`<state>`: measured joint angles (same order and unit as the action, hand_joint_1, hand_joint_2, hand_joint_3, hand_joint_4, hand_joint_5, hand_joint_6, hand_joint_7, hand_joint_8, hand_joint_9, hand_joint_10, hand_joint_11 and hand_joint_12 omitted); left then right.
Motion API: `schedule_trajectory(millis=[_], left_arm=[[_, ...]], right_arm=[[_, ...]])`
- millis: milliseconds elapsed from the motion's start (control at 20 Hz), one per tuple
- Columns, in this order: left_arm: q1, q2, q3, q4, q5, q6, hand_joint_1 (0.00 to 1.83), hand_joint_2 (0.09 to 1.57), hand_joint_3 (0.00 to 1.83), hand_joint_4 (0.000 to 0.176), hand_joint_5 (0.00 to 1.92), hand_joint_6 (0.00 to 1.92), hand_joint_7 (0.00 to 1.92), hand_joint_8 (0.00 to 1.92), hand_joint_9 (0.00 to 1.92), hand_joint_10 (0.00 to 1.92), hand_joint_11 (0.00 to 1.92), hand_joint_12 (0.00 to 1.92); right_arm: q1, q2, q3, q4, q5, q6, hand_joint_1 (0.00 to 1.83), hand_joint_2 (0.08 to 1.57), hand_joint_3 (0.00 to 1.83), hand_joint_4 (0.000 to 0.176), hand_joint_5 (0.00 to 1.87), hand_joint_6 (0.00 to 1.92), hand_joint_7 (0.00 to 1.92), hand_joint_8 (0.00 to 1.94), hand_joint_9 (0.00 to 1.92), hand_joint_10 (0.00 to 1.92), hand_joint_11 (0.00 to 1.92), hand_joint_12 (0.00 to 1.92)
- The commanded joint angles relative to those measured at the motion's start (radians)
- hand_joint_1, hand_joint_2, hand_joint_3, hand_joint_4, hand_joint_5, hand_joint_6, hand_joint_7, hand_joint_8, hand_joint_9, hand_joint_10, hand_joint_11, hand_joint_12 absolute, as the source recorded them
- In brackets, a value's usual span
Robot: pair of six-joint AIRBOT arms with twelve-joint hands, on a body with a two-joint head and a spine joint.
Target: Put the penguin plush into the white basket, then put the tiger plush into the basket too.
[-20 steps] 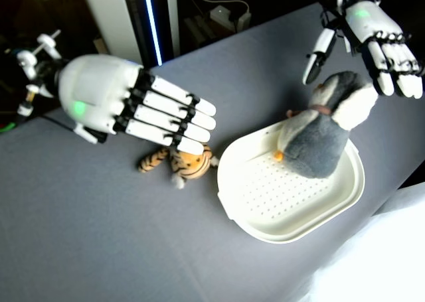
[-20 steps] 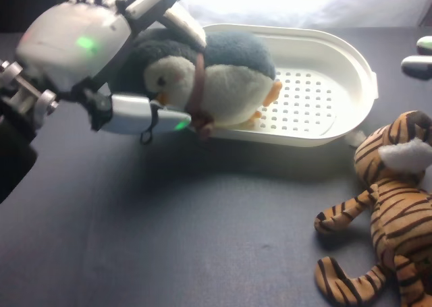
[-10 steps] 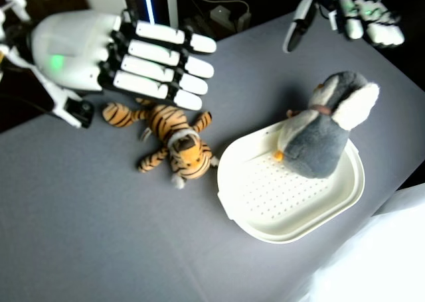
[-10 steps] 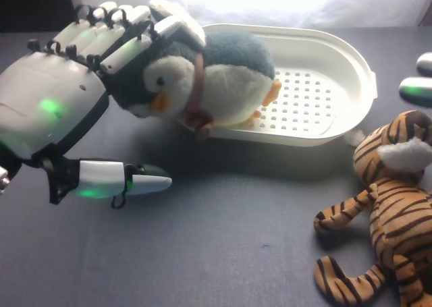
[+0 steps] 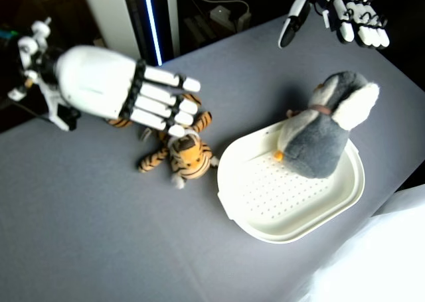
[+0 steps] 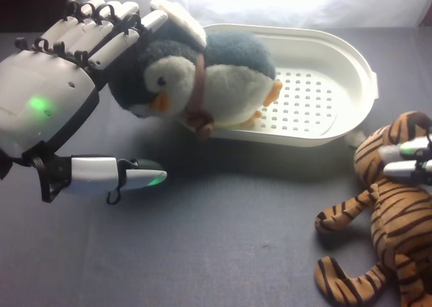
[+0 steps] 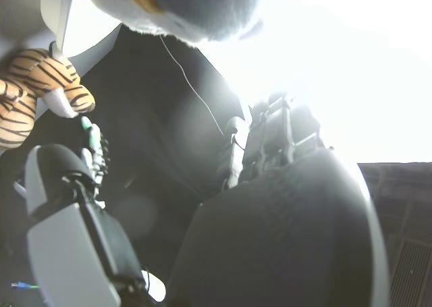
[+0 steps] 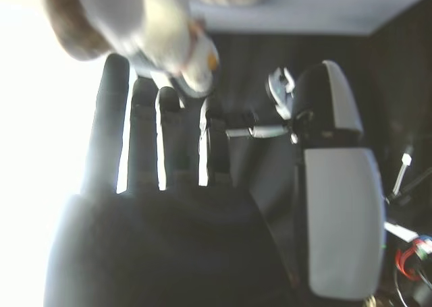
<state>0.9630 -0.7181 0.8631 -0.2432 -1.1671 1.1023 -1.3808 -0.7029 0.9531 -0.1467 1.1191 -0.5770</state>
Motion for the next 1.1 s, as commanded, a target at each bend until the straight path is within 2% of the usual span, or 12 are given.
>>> schedule_trajectory(millis=[0,250,450,500,550,650,750,800,900,950,1000,1050], left_arm=[[-0.01,0.0,-0.001,0.022,-0.127,0.002,0.73,0.78,0.0,0.124,0.0,0.0,0.0,0.0,0.0,0.0,0.0,0.0],[-0.004,0.001,-0.001,0.022,-0.129,-0.007,0.69,0.78,0.0,0.14,0.0,0.0,0.0,0.0,0.0,0.0,0.0,0.0],[0.002,0.005,-0.004,0.023,-0.149,-0.016,0.67,0.79,0.0,0.092,0.0,0.0,0.0,0.0,0.0,0.0,0.0,0.0],[0.003,0.005,-0.004,0.024,-0.151,-0.016,0.67,0.8,0.0,0.093,0.0,0.0,0.0,0.0,0.0,0.0,0.0,0.0],[0.003,0.006,-0.005,0.025,-0.153,-0.017,0.66,0.81,0.01,0.106,0.0,0.0,0.0,0.0,0.0,0.0,0.0,0.0],[0.006,0.007,-0.007,0.027,-0.155,-0.02,0.66,0.81,0.01,0.116,0.0,0.0,0.0,0.0,0.0,0.0,0.0,0.0],[0.006,0.007,-0.007,0.027,-0.157,-0.02,0.68,0.81,0.01,0.116,0.0,0.0,0.0,0.0,0.0,0.0,0.0,0.0],[0.007,0.008,-0.007,0.027,-0.159,-0.021,0.67,0.81,0.01,0.121,0.0,0.0,0.0,0.0,0.0,0.0,0.0,0.0],[0.007,0.008,-0.007,0.027,-0.161,-0.021,0.65,0.82,0.01,0.129,0.0,0.0,0.0,0.0,0.0,0.0,0.0,0.0],[0.007,0.008,-0.007,0.028,-0.161,-0.021,0.65,0.82,0.01,0.14,0.0,0.0,0.0,0.0,0.0,0.0,0.0,0.0],[0.007,0.007,-0.007,0.028,-0.161,-0.021,0.65,0.82,0.01,0.135,0.0,0.0,0.0,0.0,0.0,0.0,0.0,0.0],[0.008,0.007,-0.007,0.028,-0.163,-0.021,0.65,0.82,0.01,0.135,0.0,0.0,0.0,0.0,0.0,0.0,0.0,0.0]], right_arm=[[0.01,-0.009,0.007,0.017,0.072,0.007,0.76,1.03,0.0,0.176,0.26,0.0,0.24,0.01,0.35,0.03,0.42,0.1],[0.072,-0.067,0.044,-0.007,-0.036,0.007,0.9,1.05,0.0,0.132,0.39,0.01,0.29,0.0,0.42,0.01,0.44,0.15],[0.114,-0.103,0.065,-0.045,-0.122,0.007,1.15,1.06,0.0,0.095,0.44,0.0,0.43,0.01,0.7,0.09,0.48,1.15],[0.116,-0.107,0.066,-0.049,-0.133,0.007,1.17,1.05,0.0,0.093,0.46,0.0,0.46,0.0,0.6,0.48,0.51,1.29],[0.116,-0.109,0.068,-0.049,-0.137,0.007,1.23,1.03,0.0,0.064,0.49,0.0,0.5,0.01,0.53,0.9,0.56,1.39],[0.117,-0.11,0.07,-0.049,-0.15,0.007,1.32,1.0,0.0,0.058,0.51,0.0,0.54,0.03,0.51,1.36,0.66,1.59],[0.117,-0.11,0.07,-0.052,-0.155,0.007,1.37,0.97,0.0,0.022,0.56,0.01,0.58,0.05,0.6,1.46,0.84,1.64],[0.117,-0.11,0.07,-0.053,-0.157,0.006,1.5,0.97,0.0,0.0,0.66,0.01,0.65,0.1,0.78,1.37,0.94,1.46],[0.12,-0.11,0.071,-0.053,-0.158,0.0,1.6,1.01,0.0,0.0,0.76,0.02,0.76,0.17,0.93,1.15,0.84,1.37],[0.124,-0.11,0.072,-0.053,-0.159,-0.005,1.52,1.07,0.02,0.0,0.88,0.03,0.81,0.91,1.0,1.17,0.87,1.34],[0.13,-0.11,0.072,-0.053,-0.159,-0.011,1.42,1.08,0.0,0.0,1.0,0.55,0.97,0.93,1.04,1.16,0.89,1.23],[0.137,-0.109,0.073,-0.054,-0.158,-0.015,1.49,1.07,0.0,0.0,1.12,0.61,0.96,0.96,1.0,1.09,0.84,1.37]])
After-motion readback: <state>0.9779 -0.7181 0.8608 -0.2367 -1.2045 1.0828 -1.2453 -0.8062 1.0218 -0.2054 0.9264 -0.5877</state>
